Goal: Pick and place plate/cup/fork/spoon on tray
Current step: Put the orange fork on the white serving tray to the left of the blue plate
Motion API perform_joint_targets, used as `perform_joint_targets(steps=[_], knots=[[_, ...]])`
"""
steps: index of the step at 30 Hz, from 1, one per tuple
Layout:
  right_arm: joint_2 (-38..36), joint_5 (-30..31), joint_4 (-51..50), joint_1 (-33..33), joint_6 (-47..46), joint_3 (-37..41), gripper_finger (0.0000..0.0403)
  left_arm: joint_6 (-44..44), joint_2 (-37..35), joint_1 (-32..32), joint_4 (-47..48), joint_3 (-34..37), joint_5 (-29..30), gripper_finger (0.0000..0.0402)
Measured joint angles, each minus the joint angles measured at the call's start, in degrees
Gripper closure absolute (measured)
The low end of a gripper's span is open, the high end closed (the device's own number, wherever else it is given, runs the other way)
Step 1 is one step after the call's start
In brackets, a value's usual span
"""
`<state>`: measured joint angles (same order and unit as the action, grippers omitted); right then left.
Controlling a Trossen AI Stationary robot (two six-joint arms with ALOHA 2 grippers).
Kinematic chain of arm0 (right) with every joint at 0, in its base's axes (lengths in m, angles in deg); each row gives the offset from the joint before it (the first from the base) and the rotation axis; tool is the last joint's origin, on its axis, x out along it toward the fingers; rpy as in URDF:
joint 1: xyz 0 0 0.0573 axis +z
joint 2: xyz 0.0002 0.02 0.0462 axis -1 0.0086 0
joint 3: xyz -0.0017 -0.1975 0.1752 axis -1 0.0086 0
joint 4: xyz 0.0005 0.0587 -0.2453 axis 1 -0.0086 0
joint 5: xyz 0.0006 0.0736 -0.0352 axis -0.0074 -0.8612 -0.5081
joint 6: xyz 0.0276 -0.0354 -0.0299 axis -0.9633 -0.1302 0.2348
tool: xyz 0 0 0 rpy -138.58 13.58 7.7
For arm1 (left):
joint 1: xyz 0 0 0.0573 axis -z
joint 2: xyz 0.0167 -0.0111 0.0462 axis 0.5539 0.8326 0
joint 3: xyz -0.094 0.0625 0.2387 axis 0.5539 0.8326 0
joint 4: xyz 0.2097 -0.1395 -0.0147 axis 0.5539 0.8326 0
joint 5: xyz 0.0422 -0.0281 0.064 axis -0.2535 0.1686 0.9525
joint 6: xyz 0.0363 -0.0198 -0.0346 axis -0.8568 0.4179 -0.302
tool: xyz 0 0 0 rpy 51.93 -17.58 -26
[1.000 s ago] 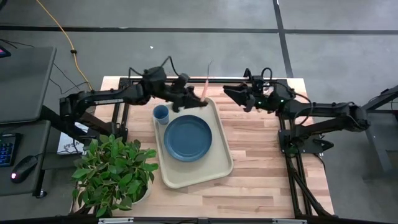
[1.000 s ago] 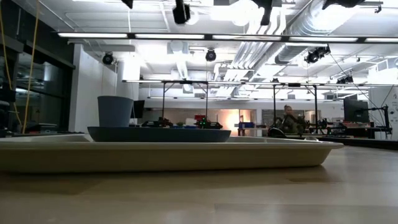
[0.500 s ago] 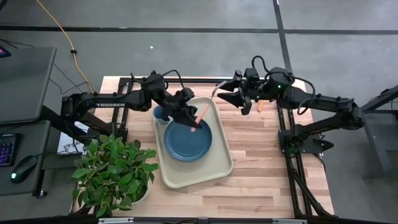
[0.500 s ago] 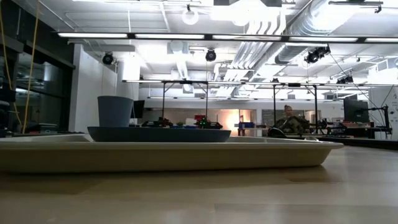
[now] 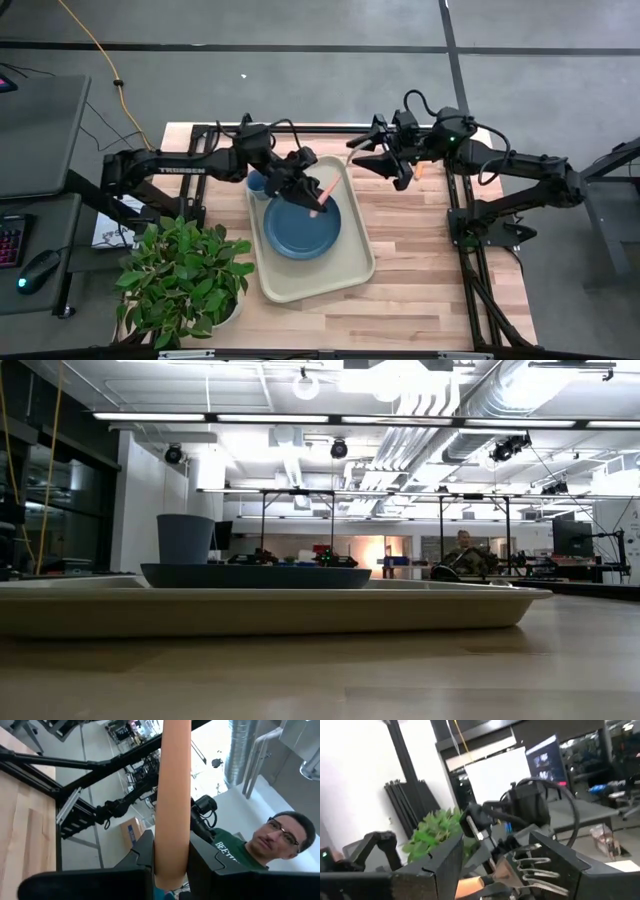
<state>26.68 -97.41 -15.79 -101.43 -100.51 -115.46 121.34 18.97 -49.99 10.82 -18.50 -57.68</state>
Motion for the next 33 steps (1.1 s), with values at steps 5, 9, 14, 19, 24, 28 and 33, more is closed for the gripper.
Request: perform_joint_targets(steps=[5, 9, 14, 19, 24, 28, 33], knots=[[-0.1, 0.5, -1.2, 0.3, 1.0, 0.0, 0.0225, -0.1, 0.2, -0.7, -0.5, 0.0, 0.0, 0.0354], [-0.1, 0.5, -1.2, 0.2, 1.0, 0.0, 0.0285, -0.2, -0.2, -1.4, -0.9, 0.0, -0.3, 0.0354], [-0.2, -0.9, -1.4, 0.3, 1.5, 0.0, 0.0376, -0.4, -0.2, -1.6, -1.2, 0.0, -0.7, 0.0354], [-0.8, -2.7, -1.6, -0.7, 1.2, 0.0, 0.0390, -0.3, -0.3, -1.7, -2.1, 0.0, -0.5, 0.0345], [-4.7, -3.8, -8.6, -3.8, -0.1, 0.0, 0.0400, -1.1, -0.2, -2.6, -3.0, 0.0, 3.5, 0.0260], [-8.0, -2.9, -25.0, -6.2, 2.0, -3.9, 0.0401, -2.1, -0.1, -4.8, -4.2, 0.1, 3.8, 0.0204], [-4.2, 1.4, -50.4, -5.9, 10.4, -17.4, 0.0402, -2.0, -0.3, -8.2, -10.7, -2.2, 2.5, 0.0178]])
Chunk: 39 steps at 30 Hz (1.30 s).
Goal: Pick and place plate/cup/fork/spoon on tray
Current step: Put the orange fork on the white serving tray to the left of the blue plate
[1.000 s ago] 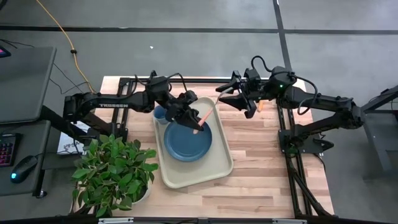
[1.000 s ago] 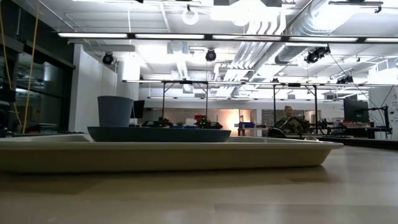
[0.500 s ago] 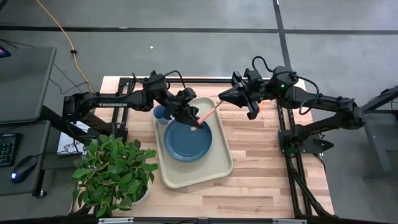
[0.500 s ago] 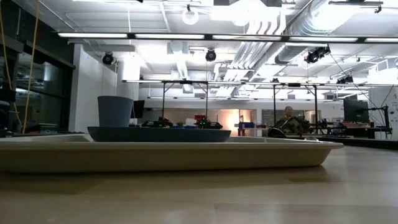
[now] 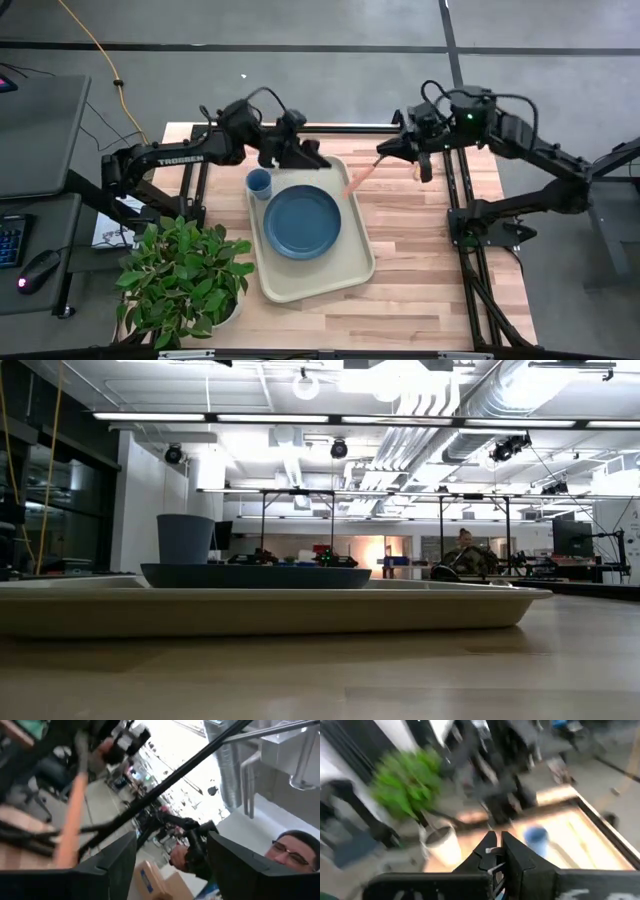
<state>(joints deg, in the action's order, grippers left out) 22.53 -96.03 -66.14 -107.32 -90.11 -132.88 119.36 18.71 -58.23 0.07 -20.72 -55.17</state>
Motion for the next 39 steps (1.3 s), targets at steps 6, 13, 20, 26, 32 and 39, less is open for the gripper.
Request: perform_joint_targets(steps=[6, 13, 20, 26, 32, 39], knots=[[12.1, 7.8, -26.0, 0.8, 4.6, -14.3, 0.0402, -20.7, 0.0, 0.0, 17.4, -9.1, -0.3, 0.0182], [19.7, 8.1, -30.3, 2.5, 6.8, -18.9, 0.0402, -55.1, 0.1, 2.9, 54.1, -14.0, 22.9, 0.0194], [20.7, 8.2, -21.4, 3.0, 5.9, -19.0, 0.0402, -55.9, 3.2, 4.5, 55.9, -14.0, 27.2, 0.0191], [21.4, 9.2, -20.1, 3.0, 5.5, -19.0, 0.0403, -55.3, 8.1, 7.0, 53.3, -14.0, 26.3, 0.0190], [21.4, 8.2, -18.5, 3.3, 4.4, -19.0, 0.0403, -53.7, 10.9, 7.5, 52.2, -13.9, 26.3, 0.0195], [21.4, 8.1, -18.6, 3.3, 4.2, -19.0, 0.0403, -53.5, 11.4, 7.4, 51.7, -14.0, 26.4, 0.0301]])
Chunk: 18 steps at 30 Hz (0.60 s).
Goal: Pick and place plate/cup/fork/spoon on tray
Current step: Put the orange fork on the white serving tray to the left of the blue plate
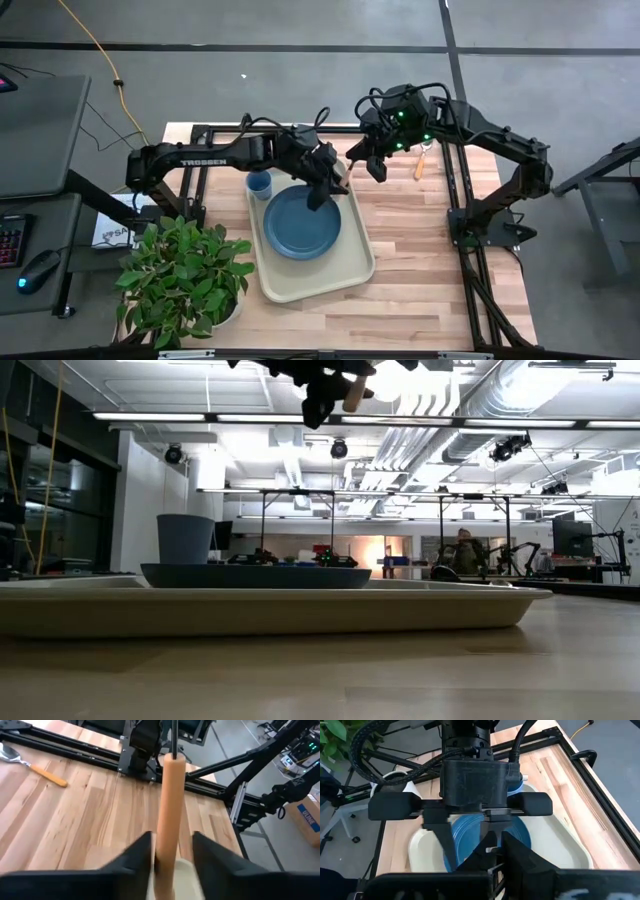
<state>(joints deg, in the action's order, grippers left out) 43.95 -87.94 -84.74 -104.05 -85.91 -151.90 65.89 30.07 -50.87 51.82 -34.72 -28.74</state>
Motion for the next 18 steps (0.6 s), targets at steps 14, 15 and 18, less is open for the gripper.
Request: perform_joint_targets(steps=[14, 15, 18], knots=[[-1.4, 3.0, -6.0, -0.5, -1.7, 0.1, 0.0305, -2.7, -2.6, -4.0, 9.2, 0.0, 0.1, 0.0389], [-1.7, 3.6, -7.3, -0.5, -1.7, 0.1, 0.0287, -2.6, -3.2, -4.5, 10.3, 0.0, 0.4, 0.0389], [-2.8, 4.2, -12.2, -0.5, -1.7, 0.1, 0.0238, -1.8, -4.6, -5.4, 11.7, 0.0, 4.5, 0.0389]])
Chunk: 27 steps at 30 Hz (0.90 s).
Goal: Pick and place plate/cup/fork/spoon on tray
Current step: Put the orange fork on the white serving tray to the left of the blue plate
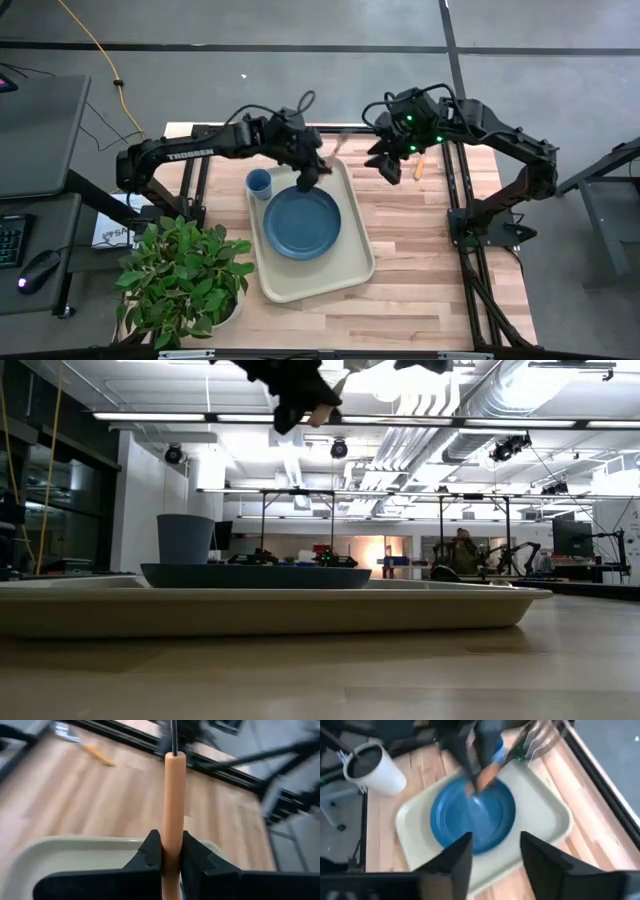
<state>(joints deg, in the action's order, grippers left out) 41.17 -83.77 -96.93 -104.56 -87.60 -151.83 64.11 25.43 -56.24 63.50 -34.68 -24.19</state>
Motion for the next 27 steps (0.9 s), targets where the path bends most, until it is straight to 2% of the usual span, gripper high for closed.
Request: perform_joint_targets(steps=[2, 7, 11, 13, 16, 19, 22, 24, 27], knots=[[-0.5, 0.0, -2.4, 0.0, 0.0, 0.0, 0.0211, 0.1, -0.7, -0.2, 0.3, 0.0, 2.6, 0.0389], [-2.1, 0.9, -2.7, -0.1, -0.2, 1.6, 0.0172, 0.9, -1.0, 0.2, 0.1, 0.0, 3.1, 0.0389], [-5.2, 5.0, -0.3, 0.0, -3.0, 6.6, 0.0167, 2.0, -1.1, 2.2, -1.0, 0.0, 12.3, 0.0389], [-8.5, 6.4, 6.5, 0.0, -5.5, 12.6, 0.0167, 2.3, -1.7, 3.9, -2.8, 0.0, 17.9, 0.0389], [-14.1, 6.6, 23.3, 0.3, -11.5, 25.6, 0.0167, 4.4, -2.1, 7.5, -9.3, 1.7, 27.4, 0.0389], [-17.8, 7.7, 45.9, 0.9, -20.3, 38.3, 0.0166, 9.0, -2.3, 11.2, -20.6, 8.3, 37.3, 0.0389], [-17.2, 12.9, 65.5, 2.5, -26.8, 46.2, 0.0166, 13.5, -1.7, 14.2, -32.0, 14.4, 47.1, 0.0389], [-15.1, 17.7, 71.7, 3.8, -28.5, 48.0, 0.0166, 15.2, -1.1, 15.3, -34.3, 16.2, 50.6, 0.0389], [-10.9, 23.5, 72.3, 5.3, -28.3, 47.0, 0.0166, 15.5, -1.0, 15.3, -35.4, 16.0, 52.0, 0.0389]])
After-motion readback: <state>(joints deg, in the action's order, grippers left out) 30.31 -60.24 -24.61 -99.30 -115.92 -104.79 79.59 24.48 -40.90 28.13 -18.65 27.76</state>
